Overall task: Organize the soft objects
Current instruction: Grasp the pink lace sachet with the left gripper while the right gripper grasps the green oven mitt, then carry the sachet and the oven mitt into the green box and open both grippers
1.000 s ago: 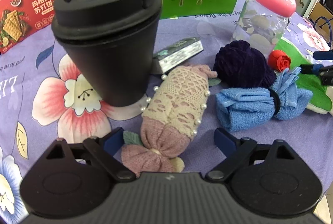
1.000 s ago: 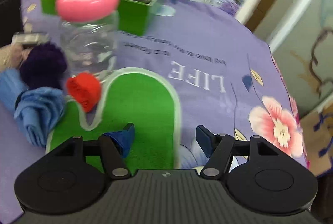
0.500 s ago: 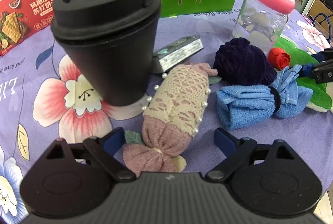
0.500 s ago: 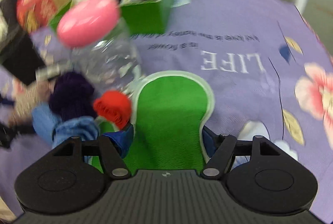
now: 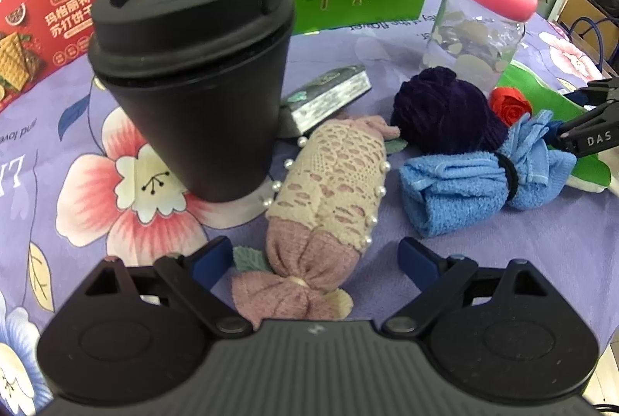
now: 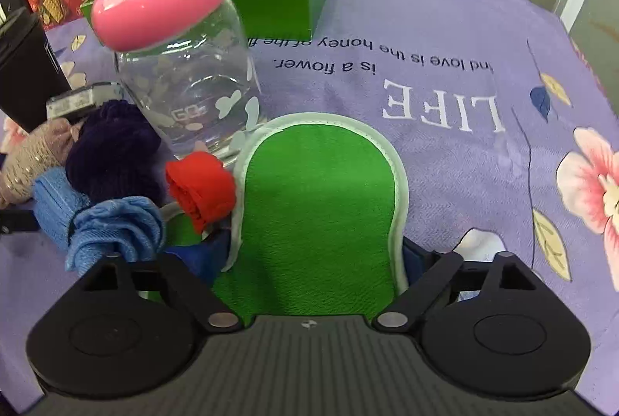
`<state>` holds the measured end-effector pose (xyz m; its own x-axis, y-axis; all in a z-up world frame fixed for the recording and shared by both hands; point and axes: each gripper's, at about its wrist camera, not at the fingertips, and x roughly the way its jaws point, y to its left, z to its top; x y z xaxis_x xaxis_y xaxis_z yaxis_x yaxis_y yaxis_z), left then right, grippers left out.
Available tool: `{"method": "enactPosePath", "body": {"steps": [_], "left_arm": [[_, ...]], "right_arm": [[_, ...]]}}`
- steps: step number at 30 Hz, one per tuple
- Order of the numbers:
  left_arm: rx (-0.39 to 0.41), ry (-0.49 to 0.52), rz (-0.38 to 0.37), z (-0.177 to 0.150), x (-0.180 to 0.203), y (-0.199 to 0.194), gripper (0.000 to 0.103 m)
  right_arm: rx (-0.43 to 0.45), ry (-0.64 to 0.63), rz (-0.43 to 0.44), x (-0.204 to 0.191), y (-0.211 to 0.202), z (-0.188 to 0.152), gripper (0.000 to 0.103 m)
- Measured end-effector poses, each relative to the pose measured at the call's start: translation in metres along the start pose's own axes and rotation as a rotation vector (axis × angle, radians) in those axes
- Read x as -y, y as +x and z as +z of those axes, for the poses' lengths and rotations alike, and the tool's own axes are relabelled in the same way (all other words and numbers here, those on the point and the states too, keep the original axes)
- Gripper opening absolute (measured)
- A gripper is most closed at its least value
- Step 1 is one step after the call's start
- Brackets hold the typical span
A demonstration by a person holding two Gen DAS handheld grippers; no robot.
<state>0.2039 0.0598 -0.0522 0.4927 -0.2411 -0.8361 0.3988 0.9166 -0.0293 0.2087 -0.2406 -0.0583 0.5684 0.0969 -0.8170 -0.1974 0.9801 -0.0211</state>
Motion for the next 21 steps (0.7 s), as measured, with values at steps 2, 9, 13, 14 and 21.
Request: {"method": "enactPosePath", "body": {"steps": [2,9,13,14,21], "left_arm": [[0.004,0.003,0.0,0.0,0.0,0.0,0.092],[0.012,-0.014,-0.025,0.007,-0.001,-0.007,0.046],[0.017,-0.057,-0.033,-0.005,0.004,-0.028,0.044],[0.018,-0.072,-0.049,-0.009,0.005,-0.035,0.044],[0.047,-0.127,-0.05,-0.026,0.01,-0.075,0.044]], "right_arm": [[0.016,0.027,0.008,0.004,0.002,-0.002,0.082],[0.083,-0.032,0.083,0.012,-0.005,-0.012,0.065],[0.11,-0.016,0.107,0.022,-0.029,-0.026,0.019],[0.112,-0.023,0.106,0.023,-0.035,-0.031,0.016],[0.222,-0.013,0.111,0.025,-0.088,-0.056,0.015]]}}
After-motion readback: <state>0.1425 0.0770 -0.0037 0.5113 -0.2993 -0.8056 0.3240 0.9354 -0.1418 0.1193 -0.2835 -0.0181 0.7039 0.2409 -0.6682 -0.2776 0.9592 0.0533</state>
